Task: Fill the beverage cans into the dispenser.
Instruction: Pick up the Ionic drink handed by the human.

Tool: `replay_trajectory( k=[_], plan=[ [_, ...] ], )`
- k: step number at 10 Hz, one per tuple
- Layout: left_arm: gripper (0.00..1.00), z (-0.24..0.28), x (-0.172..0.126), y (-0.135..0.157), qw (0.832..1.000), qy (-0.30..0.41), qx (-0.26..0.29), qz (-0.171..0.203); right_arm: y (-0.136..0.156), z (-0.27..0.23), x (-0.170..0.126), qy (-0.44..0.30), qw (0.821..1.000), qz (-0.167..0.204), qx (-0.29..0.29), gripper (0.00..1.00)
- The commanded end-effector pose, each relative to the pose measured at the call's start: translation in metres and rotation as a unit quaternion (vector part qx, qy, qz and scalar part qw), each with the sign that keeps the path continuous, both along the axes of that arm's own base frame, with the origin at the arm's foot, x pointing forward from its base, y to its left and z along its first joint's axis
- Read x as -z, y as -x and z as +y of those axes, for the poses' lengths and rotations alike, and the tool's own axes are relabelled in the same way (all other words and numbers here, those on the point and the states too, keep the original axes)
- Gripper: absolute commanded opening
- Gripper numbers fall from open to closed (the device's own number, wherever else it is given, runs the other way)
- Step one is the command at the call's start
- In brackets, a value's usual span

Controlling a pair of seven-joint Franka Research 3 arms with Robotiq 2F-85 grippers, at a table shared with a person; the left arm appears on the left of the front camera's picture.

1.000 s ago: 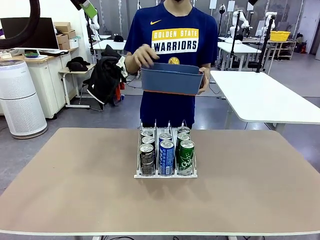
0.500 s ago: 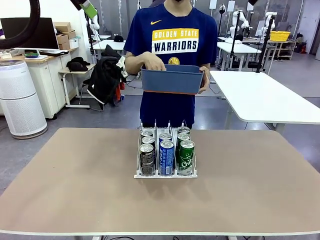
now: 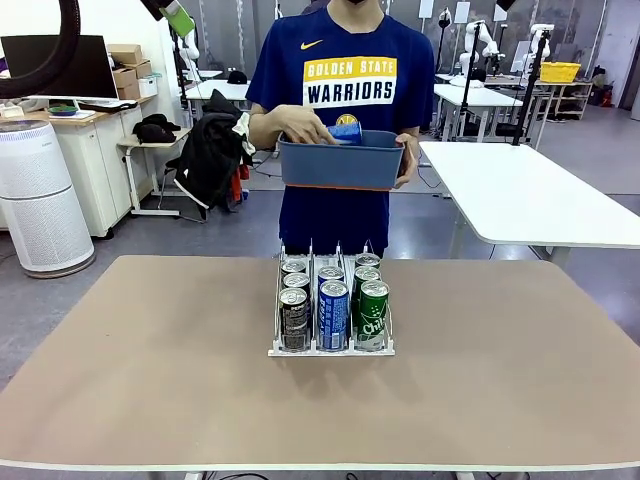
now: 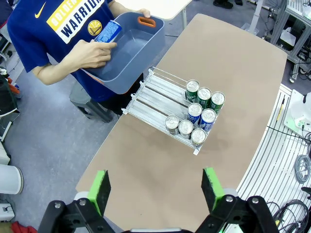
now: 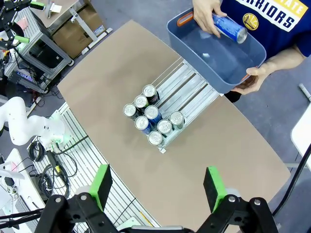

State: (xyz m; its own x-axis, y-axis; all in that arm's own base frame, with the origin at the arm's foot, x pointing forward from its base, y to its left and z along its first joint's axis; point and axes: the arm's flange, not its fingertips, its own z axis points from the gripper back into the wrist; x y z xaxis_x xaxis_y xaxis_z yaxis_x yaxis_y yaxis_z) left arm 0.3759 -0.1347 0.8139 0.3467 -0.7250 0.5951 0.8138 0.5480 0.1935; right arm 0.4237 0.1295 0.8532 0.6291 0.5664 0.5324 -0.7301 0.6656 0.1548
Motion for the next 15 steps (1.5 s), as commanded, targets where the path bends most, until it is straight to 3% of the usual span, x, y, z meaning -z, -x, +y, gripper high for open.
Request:
replay_trajectory(
  k=[1,15],
  plan=[
    [1.0,0.0004,0.0011,0.0012,1.0,-0.002,-0.001,-0.001,0.0004,-0.0008,0.0003,-0.004,1.0,0.005,-0.001,1.0],
    [1.0,0.0004,0.0011,0.0012,1.0,-0.002,-0.001,-0.001,0.0004,-0.0008,0.0003,-0.004,1.0,0.005,-0.001,1.0]
  ],
)
